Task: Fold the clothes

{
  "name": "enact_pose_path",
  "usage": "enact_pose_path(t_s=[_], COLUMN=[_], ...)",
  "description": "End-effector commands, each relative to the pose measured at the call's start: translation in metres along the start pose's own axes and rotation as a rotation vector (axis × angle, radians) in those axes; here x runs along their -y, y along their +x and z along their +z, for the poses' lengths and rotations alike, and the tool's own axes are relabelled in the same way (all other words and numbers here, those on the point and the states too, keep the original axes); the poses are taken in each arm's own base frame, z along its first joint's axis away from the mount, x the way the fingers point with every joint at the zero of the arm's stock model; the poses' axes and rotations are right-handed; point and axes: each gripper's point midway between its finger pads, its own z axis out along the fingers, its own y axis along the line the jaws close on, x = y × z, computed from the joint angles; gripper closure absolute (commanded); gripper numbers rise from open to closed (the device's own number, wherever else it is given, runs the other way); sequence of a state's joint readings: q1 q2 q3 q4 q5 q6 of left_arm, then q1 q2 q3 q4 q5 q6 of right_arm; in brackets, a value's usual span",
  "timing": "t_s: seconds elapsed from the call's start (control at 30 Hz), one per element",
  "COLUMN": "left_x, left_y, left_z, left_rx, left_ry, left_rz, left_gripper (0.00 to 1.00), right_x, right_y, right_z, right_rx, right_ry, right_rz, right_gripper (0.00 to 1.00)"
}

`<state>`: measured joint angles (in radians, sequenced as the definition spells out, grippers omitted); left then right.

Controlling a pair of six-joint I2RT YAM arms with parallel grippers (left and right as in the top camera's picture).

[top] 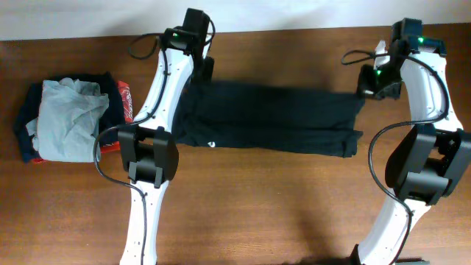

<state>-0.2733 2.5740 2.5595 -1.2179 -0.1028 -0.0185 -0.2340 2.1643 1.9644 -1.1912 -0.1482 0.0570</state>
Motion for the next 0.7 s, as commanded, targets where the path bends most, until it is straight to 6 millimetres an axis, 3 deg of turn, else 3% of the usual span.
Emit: enact_pose_path(t_s=[0.0, 0.27, 0.5, 0.67], left_x=[-0.011, -0.012, -0.007, 0.006], left_y=[0.021, 0.060, 0.079, 0.087], left_z=[-0.003, -0.010, -0.016, -0.020], left_rx=[-0.090, -0.250, -0.329, -0.360], left_ry=[-0.040, -0.041, -0.037, -0.033], left_rz=[0.008, 0.028, 0.047, 0.080], left_gripper=[0.99, 1.00, 0.99, 0.98], right_x=[0.004, 0.013, 0.015, 0.018], right_y=[0.015, 0.030, 0.037, 0.056], right_z=[-0.011, -0.013, -0.008, 0.005], right_rx=[-0.057, -0.119, -0.143, -0.211], right_ry=[-0.006, -0.022, -0.009, -0.006], right_rz=[0.052, 0.090, 0.091, 0.103], right_gripper=[0.96, 0.96, 0.96, 0.96])
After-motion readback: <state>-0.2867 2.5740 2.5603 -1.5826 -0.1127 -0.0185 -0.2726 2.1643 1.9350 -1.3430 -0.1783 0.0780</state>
